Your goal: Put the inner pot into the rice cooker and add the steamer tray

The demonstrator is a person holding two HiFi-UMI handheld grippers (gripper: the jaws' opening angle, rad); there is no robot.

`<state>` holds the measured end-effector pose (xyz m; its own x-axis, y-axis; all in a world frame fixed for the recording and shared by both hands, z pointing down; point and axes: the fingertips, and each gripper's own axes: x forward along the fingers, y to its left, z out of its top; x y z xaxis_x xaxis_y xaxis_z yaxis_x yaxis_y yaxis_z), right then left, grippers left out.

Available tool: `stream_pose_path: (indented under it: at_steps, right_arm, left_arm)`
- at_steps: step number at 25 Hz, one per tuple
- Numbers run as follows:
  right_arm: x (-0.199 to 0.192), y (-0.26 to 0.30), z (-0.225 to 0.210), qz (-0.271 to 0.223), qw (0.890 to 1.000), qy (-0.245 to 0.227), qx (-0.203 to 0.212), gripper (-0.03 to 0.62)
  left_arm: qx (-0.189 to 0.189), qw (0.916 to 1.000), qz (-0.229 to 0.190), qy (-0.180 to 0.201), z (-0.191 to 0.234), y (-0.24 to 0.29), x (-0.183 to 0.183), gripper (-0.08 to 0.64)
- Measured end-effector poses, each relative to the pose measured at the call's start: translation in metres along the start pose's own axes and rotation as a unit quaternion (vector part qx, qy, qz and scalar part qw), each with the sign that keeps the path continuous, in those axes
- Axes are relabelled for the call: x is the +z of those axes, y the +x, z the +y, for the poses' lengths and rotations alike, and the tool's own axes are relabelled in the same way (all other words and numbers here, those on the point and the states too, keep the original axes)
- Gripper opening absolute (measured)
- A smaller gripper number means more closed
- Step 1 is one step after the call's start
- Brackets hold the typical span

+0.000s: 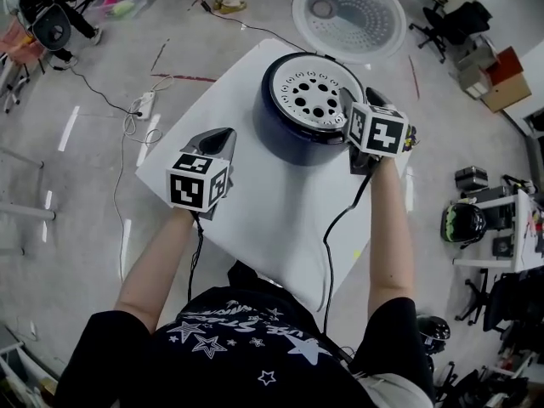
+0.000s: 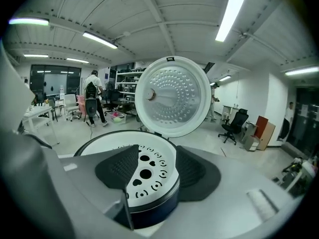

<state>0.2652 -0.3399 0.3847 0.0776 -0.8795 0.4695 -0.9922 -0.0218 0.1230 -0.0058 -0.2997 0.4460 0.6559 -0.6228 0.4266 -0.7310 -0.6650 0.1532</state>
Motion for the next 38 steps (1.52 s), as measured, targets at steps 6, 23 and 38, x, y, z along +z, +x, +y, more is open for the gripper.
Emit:
stream_pose_path:
  at_steps: [6,23,38]
  right_arm:
    - [-0.009,-0.042,0.005,-0.028,0.999,0.032,-0.012,0.233]
    - [-0.074,-0.164,0.113,-0.072,0.993,0.07,0.068,0.026]
    - [-0.144,-0.259,0.174,-0.048,0.99,0.076,0.112,0.025]
  left_arm:
    - [0.005,0.9998,0.01,-0.014,-0.015,-0.029,-0.031,0.003]
    - [0.034,0.9992,0.002,-0.023,-0.068,-0.158,-0.101,0.003]
    - [0.053,0.998,-0.013,-0.03,-0.105,-0.254,-0.143,0.002]
